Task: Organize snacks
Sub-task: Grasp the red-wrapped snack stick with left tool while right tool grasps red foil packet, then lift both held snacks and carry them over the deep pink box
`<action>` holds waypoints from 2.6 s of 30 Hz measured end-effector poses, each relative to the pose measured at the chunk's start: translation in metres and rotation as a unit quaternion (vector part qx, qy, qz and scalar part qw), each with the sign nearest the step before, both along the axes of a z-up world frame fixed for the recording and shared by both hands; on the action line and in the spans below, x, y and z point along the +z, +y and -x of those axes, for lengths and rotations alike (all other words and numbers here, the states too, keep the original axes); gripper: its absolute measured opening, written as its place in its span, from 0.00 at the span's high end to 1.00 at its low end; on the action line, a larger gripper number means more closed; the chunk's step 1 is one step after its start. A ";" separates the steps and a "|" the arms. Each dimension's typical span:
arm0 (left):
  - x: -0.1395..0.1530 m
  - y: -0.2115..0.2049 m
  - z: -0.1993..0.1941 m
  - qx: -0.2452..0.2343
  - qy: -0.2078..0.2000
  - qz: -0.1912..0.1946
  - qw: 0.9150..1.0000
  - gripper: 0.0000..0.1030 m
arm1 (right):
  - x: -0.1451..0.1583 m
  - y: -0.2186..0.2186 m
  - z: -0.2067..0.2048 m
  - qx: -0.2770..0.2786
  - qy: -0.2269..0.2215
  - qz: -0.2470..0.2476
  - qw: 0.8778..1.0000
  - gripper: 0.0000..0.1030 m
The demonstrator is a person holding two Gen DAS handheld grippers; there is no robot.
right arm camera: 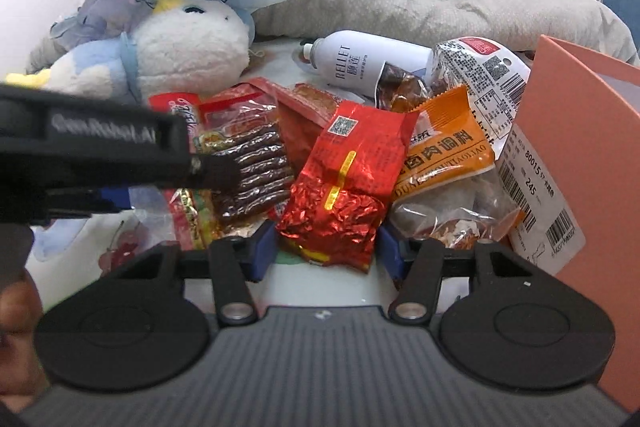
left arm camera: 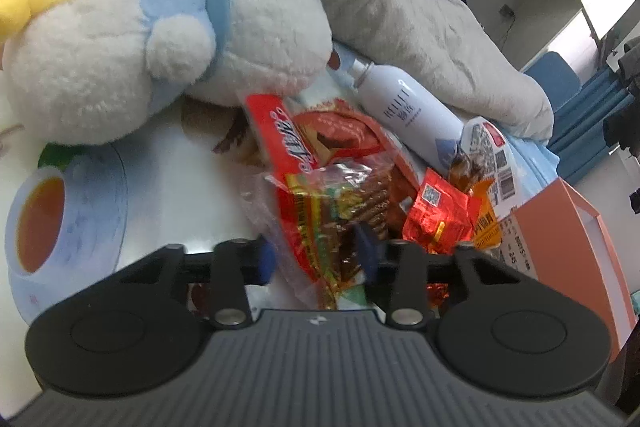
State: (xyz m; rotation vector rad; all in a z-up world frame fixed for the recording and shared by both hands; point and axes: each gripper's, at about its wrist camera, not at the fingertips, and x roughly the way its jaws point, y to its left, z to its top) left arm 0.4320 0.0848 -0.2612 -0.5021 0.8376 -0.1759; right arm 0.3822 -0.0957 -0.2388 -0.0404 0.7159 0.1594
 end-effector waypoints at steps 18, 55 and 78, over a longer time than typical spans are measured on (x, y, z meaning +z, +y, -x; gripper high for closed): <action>0.020 -0.010 0.066 0.014 -0.007 0.011 1.000 0.93 | 0.010 -0.017 0.055 0.026 0.025 -0.013 0.999 0.46; 0.076 -0.031 0.252 0.038 -0.008 -0.006 0.999 0.96 | 0.049 -0.057 0.204 0.072 0.056 -0.035 0.995 0.46; 0.218 -0.069 0.233 0.005 -0.114 -0.054 0.992 0.96 | 0.175 -0.094 0.195 0.086 -0.083 -0.062 0.991 0.46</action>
